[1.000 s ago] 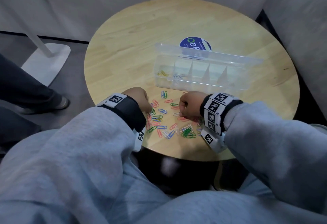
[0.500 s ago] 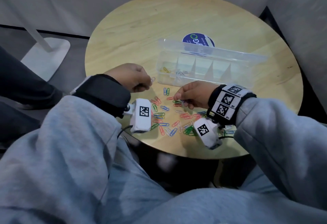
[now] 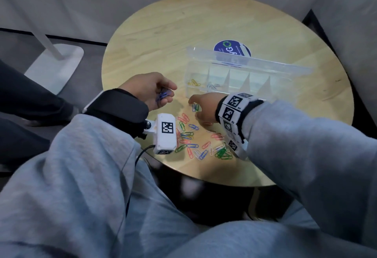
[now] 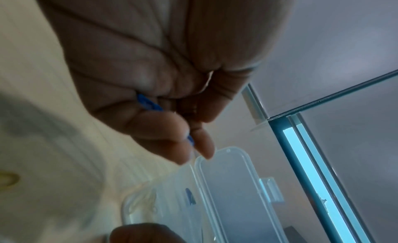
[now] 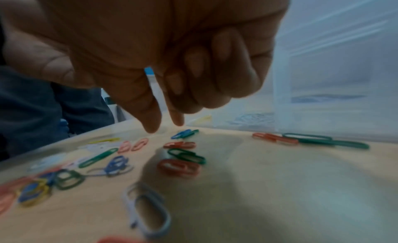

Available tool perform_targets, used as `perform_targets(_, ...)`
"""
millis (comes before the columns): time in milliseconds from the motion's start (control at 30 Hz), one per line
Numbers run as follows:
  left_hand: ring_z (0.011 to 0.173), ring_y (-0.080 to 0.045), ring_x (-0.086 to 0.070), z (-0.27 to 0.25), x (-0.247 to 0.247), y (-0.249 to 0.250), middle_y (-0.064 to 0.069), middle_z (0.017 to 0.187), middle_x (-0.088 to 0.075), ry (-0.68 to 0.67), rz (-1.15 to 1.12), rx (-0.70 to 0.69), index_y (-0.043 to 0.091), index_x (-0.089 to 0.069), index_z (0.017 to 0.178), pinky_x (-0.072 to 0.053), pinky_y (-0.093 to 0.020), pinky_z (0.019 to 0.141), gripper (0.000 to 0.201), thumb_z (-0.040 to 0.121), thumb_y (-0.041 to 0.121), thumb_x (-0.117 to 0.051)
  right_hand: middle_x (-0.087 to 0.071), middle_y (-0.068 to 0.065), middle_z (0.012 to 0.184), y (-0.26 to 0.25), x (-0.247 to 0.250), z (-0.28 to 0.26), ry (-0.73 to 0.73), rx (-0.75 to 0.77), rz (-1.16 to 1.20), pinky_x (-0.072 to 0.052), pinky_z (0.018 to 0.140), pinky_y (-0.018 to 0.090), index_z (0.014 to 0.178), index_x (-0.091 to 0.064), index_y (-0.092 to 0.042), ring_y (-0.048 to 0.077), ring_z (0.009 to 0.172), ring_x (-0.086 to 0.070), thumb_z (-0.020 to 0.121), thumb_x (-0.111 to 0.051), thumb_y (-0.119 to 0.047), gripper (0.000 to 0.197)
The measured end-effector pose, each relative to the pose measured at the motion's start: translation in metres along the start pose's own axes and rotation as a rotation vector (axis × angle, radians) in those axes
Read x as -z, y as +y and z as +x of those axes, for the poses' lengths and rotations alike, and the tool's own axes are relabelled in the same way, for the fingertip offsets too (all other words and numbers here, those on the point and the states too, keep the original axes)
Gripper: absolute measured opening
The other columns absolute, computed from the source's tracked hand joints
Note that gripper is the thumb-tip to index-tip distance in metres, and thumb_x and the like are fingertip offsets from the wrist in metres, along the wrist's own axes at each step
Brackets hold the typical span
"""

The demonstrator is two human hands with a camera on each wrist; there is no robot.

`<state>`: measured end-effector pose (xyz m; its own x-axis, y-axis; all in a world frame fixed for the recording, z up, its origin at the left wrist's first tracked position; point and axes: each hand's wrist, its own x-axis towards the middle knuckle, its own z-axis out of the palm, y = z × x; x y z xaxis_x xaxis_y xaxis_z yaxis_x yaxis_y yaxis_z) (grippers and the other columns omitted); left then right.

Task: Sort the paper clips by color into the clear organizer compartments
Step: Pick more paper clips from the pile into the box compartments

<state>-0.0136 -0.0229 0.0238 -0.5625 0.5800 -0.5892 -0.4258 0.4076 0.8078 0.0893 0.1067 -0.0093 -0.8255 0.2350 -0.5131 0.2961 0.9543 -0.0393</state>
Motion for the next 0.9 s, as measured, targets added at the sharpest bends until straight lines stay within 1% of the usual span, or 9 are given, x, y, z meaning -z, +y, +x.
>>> perform_targets(100, 0.034, -0.004, -0.047, 0.005, -0.008, -0.004, -0.002, 0.063, -0.046, -0.009, 0.11, 0.027, 0.01, -0.056, 0.071, -0.035, -0.01, 0.036, 0.034, 0.097, 0.028, -0.042, -0.059, 0.005, 0.113, 0.0, -0.001, 0.006, -0.001, -0.052, -0.041, -0.041, 0.063, 0.025, 0.131, -0.042, -0.02, 0.024, 0.093, -0.06, 0.086, -0.054, -0.011, 0.047)
perform_targets(167, 0.038, -0.008, -0.041, 0.01, -0.014, -0.006, -0.001, 0.063, -0.042, -0.01, 0.292, 0.034, 0.011, -0.054, 0.076, -0.031, -0.013, 0.037, 0.022, 0.094, 0.023, -0.051, -0.06, 0.006, 0.106, 0.002, -0.004, 0.005, 0.016, -0.072, -0.026, -0.039, 0.056, 0.023, 0.12, -0.048, -0.018, 0.026, 0.088, -0.061, 0.083, -0.054, -0.008, 0.039)
perform_targets(267, 0.051, -0.017, -0.033, 0.014, -0.018, -0.008, -0.004, 0.062, -0.041, -0.067, 0.695, 0.0, 0.012, -0.056, 0.08, -0.025, -0.022, 0.049, 0.009, 0.085, 0.017, -0.061, -0.061, 0.003, 0.095, 0.011, -0.013, 0.002, 0.091, -0.088, -0.03, -0.04, 0.055, 0.023, 0.104, -0.051, -0.02, 0.025, 0.079, -0.061, 0.087, -0.05, -0.013, 0.018)
perform_targets(433, 0.066, -0.011, -0.046, 0.008, -0.026, -0.016, 0.008, 0.067, -0.055, -0.117, 1.041, -0.041, 0.022, -0.062, 0.076, -0.035, -0.021, 0.058, 0.009, 0.078, 0.015, -0.066, -0.054, 0.0, 0.077, 0.02, -0.016, -0.003, 0.057, -0.109, -0.039, -0.04, 0.054, 0.023, 0.086, -0.05, -0.016, 0.021, 0.07, -0.055, 0.085, -0.049, -0.017, 0.002)
perform_targets(533, 0.064, -0.009, -0.047, 0.004, -0.033, -0.024, 0.009, 0.064, -0.054, -0.157, 1.126, -0.036, 0.022, -0.063, 0.075, -0.037, -0.021, 0.059, 0.012, 0.075, 0.01, -0.066, -0.048, 0.002, 0.069, 0.018, -0.013, -0.005, -0.06, -0.122, -0.091, -0.031, 0.047, 0.023, 0.076, -0.051, -0.012, 0.023, 0.069, -0.047, 0.089, -0.045, -0.019, 0.017)
perform_targets(633, 0.055, -0.009, -0.046, 0.001, -0.04, -0.031, 0.01, 0.057, -0.053, -0.193, 1.22, -0.026, 0.021, -0.061, 0.07, -0.037, -0.018, 0.053, 0.014, 0.073, 0.008, -0.064, -0.054, 0.003, 0.077, 0.021, -0.013, -0.014, -0.092, -0.134, -0.041, -0.039, 0.058, 0.025, 0.089, -0.061, -0.012, 0.024, 0.074, -0.051, 0.088, -0.044, -0.023, 0.02)
perform_targets(700, 0.061, -0.012, -0.05, 0.0, -0.043, -0.034, 0.009, 0.058, -0.054, -0.144, 1.304, -0.063, 0.021, -0.059, 0.069, -0.038, -0.018, 0.055, 0.011, 0.073, 0.011, -0.062, -0.062, 0.002, 0.089, 0.023, -0.013, -0.019, -0.017, -0.132, 0.043, -0.042, 0.066, 0.027, 0.095, -0.063, -0.012, 0.024, 0.082, -0.058, 0.087, -0.048, -0.027, 0.022)
perform_targets(800, 0.059, -0.01, -0.048, 0.0, -0.045, -0.036, 0.009, 0.061, -0.051, -0.088, 1.377, -0.106, 0.021, -0.056, 0.068, -0.033, -0.017, 0.05, 0.012, 0.074, 0.013, -0.061, -0.06, 0.0, 0.093, 0.024, -0.011, -0.016, 0.12, -0.093, 0.148, -0.039, 0.068, 0.027, 0.096, -0.058, -0.014, 0.023, 0.087, -0.056, 0.089, -0.052, -0.027, 0.015)
perform_targets(900, 0.055, -0.005, -0.044, 0.004, -0.044, -0.038, 0.009, 0.063, -0.052, -0.1, 1.413, -0.093, 0.022, -0.055, 0.066, -0.031, -0.017, 0.048, 0.015, 0.073, 0.015, -0.066, -0.058, 0.001, 0.098, 0.018, -0.012, -0.008, 0.097, -0.112, 0.146, -0.039, 0.069, 0.027, 0.106, -0.054, -0.019, 0.022, 0.086, -0.054, 0.091, -0.051, -0.028, 0.017)
